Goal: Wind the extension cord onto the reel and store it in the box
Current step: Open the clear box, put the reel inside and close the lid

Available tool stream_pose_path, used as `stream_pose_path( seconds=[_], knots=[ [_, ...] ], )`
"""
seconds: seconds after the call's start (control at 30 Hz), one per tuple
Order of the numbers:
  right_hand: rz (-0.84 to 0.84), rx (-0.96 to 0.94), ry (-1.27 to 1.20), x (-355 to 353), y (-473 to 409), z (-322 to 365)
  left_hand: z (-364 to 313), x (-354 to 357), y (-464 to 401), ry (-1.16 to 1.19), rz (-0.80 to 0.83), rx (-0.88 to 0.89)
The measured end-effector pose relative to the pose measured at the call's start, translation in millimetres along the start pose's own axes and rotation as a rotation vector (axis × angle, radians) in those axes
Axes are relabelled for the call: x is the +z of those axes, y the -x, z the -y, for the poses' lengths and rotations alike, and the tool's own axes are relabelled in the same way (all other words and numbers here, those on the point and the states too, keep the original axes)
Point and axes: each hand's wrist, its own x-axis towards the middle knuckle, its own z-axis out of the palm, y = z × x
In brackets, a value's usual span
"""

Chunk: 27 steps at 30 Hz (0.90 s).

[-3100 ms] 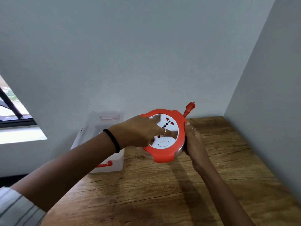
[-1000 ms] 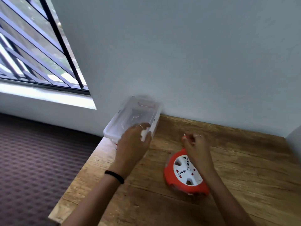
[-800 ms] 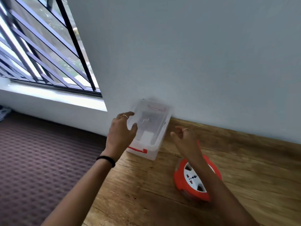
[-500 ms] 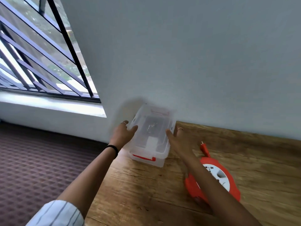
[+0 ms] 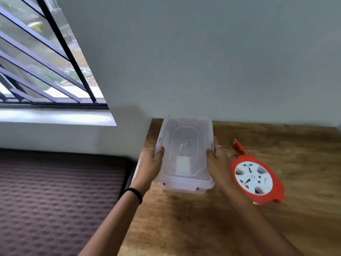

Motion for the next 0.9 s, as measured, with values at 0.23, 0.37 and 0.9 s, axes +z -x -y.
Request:
stream_pose_path(
  seconds=[0.23,0.37,0.9],
  knots=[
    [-0.058,-0.095,-0.021,-14.1,44.3,-3.5,16.0,-2.2,44.5,0.186,-0.031,0.0],
    [-0.064,-0.384,0.195,-29.6,59.0,0.1,30.6,-2.0,88.6,0.343,-0.224,0.0],
    [0.148,-1.137,0.792,-56.2,88.6,-40.7,63.3,28.4,127.6,0.366,-0.166,0.012]
  ],
)
